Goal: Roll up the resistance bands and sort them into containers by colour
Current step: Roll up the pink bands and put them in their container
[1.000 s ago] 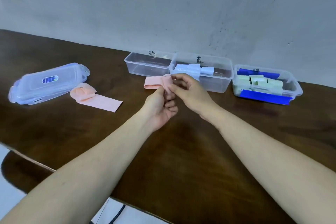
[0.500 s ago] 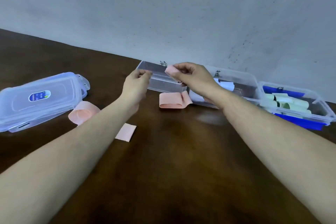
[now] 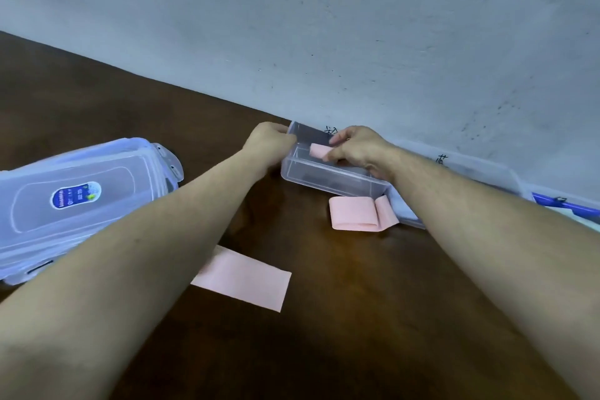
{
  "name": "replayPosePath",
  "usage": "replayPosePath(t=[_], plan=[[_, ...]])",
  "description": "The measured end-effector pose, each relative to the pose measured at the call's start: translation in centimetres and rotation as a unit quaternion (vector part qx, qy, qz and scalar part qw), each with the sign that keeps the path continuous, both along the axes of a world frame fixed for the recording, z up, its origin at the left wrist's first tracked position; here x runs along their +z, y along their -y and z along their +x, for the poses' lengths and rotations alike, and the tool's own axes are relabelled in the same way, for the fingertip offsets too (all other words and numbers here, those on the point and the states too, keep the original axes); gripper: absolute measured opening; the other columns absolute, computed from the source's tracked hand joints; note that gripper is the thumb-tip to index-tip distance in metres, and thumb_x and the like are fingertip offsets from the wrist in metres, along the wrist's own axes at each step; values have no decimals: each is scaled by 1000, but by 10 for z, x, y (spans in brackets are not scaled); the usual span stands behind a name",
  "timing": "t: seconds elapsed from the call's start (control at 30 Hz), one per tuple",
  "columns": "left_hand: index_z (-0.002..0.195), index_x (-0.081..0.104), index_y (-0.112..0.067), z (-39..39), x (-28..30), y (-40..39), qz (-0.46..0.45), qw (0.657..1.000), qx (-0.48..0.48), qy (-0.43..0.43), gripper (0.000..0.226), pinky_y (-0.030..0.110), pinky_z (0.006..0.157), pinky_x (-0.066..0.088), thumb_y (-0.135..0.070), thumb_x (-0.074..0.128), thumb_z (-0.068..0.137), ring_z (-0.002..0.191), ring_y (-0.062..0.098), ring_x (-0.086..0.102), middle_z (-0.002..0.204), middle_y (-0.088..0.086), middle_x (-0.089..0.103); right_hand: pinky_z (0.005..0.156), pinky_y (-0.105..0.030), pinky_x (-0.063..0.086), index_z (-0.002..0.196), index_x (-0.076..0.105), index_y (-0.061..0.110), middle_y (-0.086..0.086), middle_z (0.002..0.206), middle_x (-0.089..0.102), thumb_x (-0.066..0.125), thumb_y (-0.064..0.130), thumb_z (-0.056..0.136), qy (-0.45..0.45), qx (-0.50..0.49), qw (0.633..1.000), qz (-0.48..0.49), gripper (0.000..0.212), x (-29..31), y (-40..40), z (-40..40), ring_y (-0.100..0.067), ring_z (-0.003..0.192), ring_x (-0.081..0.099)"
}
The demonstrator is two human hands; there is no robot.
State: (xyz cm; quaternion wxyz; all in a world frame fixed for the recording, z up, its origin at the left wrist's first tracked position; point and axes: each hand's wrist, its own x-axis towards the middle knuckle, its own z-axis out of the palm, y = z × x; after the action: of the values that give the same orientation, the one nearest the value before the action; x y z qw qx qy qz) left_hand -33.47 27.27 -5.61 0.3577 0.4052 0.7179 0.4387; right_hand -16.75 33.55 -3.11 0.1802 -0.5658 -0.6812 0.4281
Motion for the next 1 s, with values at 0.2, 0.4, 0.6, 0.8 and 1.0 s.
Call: replayPosePath(t=[0.2, 0.4, 0.6, 0.8, 1.0], plan=[[104, 74, -12, -8, -2, 5, -6, 999, -37, 29, 27, 22, 53, 53, -12, 51, 89, 70, 21, 59, 89, 10, 65, 90, -50, 59, 81, 53, 14, -17, 95, 69, 91, 4, 59, 34, -21, 999, 2, 45, -13, -7, -28, -32, 93, 72], [114, 67, -15, -12, 2, 10, -14, 998, -53, 42, 28, 24, 57, 59, -11, 47, 94, 63, 17, 58, 85, 9, 61, 76, -31, 62, 74, 50, 13, -5, 76, 57, 86, -1, 73, 40, -44, 998, -1, 38, -18, -13, -40, -24, 77, 69], [114, 66, -18, -15, 3, 10, -11, 996, -61, 57, 29, 28, 63, 62, -12, 46, 94, 57, 16, 56, 71, 7, 56, 58, -26, 44, 66, 42, 19, -1, 67, 52, 87, 12, 71, 89, -21, 993, 71, 46, -20, -17, -42, -18, 66, 49], [115, 67, -20, -15, 2, 11, -16, 996, -56, 74, 27, 34, 68, 63, -15, 49, 95, 56, 14, 57, 71, 7, 56, 56, -29, 39, 71, 46, 20, 3, 73, 59, 82, 31, 78, 171, 24, 972, 161, 38, -23, -14, -46, -17, 69, 52], [116, 67, -19, -14, 2, 11, -21, 995, -60, 73, 28, 35, 70, 63, -15, 49, 96, 58, 15, 58, 70, 6, 57, 67, -31, 41, 88, 56, 20, -2, 92, 66, 76, 38, 84, 280, 61, 933, 216, 27, -22, -11, -47, -23, 88, 60]])
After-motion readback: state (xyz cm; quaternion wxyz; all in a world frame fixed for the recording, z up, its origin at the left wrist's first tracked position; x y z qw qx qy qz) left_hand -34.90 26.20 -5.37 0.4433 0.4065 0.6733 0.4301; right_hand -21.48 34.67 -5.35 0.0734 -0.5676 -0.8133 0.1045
